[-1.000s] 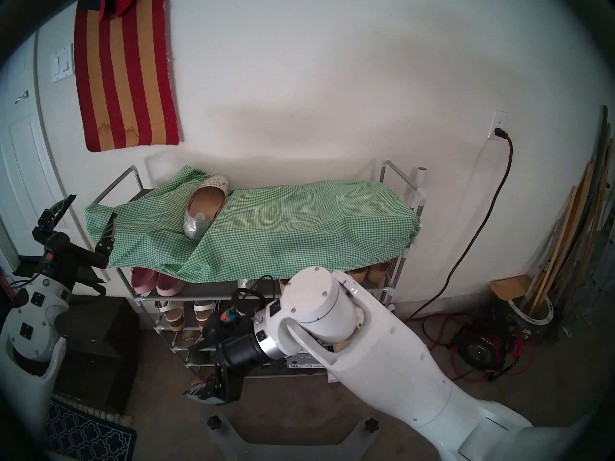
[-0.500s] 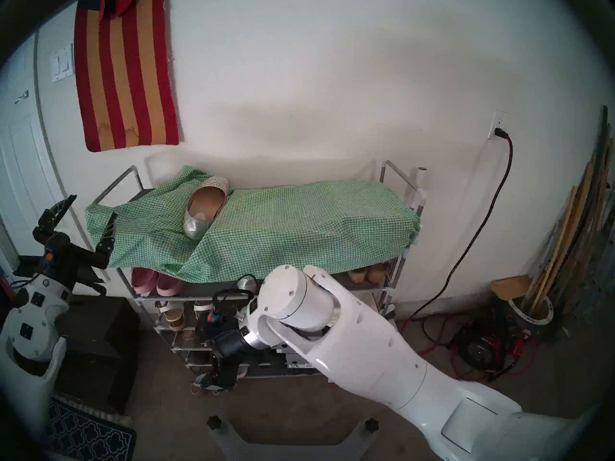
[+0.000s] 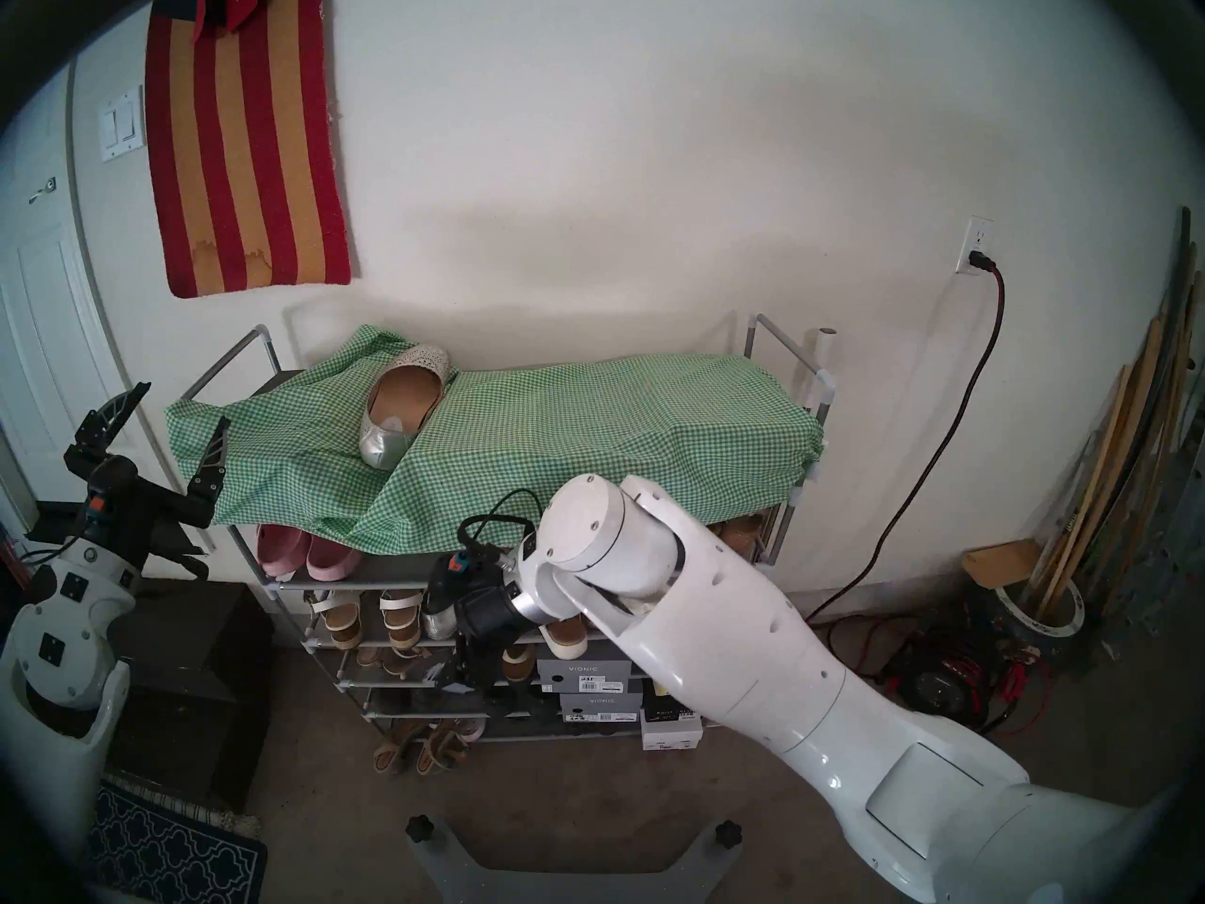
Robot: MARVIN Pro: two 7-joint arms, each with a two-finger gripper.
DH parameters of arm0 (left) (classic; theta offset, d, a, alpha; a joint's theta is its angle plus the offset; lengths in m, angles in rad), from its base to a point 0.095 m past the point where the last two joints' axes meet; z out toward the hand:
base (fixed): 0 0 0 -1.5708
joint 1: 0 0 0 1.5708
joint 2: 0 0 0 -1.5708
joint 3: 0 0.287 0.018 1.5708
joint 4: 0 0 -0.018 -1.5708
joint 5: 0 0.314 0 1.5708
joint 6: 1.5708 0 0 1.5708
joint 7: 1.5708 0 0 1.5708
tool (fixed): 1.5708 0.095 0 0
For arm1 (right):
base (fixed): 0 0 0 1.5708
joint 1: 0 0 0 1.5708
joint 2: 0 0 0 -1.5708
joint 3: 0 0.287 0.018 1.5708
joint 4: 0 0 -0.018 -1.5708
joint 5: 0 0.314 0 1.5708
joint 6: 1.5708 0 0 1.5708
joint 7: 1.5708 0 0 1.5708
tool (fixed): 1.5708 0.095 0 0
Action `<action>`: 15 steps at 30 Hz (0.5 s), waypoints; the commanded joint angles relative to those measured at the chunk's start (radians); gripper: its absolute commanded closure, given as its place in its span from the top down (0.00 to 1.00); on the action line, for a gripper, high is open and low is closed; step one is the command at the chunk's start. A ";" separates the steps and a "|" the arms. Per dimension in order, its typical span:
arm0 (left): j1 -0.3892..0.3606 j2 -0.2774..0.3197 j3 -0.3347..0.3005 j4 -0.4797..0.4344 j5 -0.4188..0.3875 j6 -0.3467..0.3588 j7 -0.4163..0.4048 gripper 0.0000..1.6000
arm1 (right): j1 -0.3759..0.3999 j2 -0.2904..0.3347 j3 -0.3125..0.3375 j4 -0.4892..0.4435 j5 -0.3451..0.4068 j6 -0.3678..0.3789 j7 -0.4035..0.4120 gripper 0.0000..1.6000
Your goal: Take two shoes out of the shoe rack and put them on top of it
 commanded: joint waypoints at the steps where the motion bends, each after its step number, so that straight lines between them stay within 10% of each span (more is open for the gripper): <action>1: -0.001 0.002 -0.001 -0.005 0.002 0.002 0.000 1.00 | 0.024 -0.004 0.011 0.024 0.007 -0.020 0.014 1.00; 15: -0.001 0.001 -0.001 -0.005 0.002 0.002 -0.001 1.00 | -0.010 -0.028 0.039 0.043 0.036 -0.064 -0.006 1.00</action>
